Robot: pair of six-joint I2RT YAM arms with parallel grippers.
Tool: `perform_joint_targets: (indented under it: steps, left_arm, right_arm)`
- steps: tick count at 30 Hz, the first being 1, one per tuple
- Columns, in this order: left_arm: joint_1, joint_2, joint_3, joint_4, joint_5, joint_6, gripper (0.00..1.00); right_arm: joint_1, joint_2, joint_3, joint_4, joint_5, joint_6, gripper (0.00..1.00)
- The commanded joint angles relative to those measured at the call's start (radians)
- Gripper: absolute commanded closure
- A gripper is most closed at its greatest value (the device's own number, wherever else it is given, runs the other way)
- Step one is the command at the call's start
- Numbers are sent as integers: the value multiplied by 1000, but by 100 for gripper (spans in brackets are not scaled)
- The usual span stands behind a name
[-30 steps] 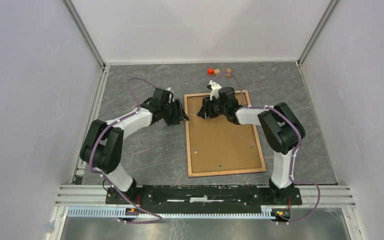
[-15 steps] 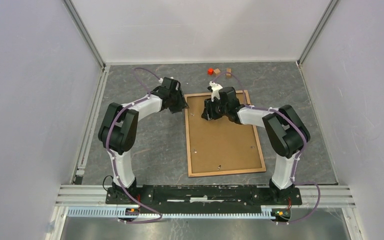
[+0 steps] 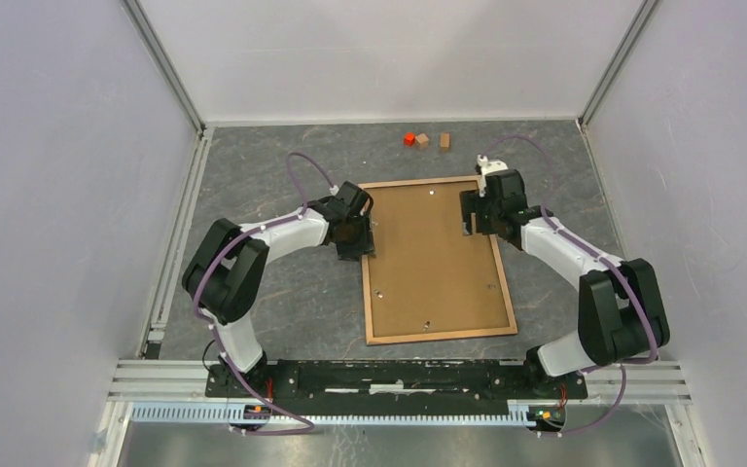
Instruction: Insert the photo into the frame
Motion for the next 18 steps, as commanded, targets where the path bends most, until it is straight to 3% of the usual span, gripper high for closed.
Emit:
perform_joint_targets:
  steps: [1, 7, 12, 18]
  left_arm:
    - [-1, -6, -28, -50, -14, 32, 54]
    - [-1, 33, -19, -82, -8, 84, 70]
    - [0, 0, -73, -24, -3, 92, 76]
    - [1, -29, -124, 47, -1, 93, 83]
  right_arm:
    - [-47, -1, -24, -27, 90, -6, 19]
    - [-97, 84, -25, 117, 60, -9, 26]
    - [-102, 170, 19, 160, 137, -26, 28]
    - [-106, 258, 63, 200, 125, 15, 31]
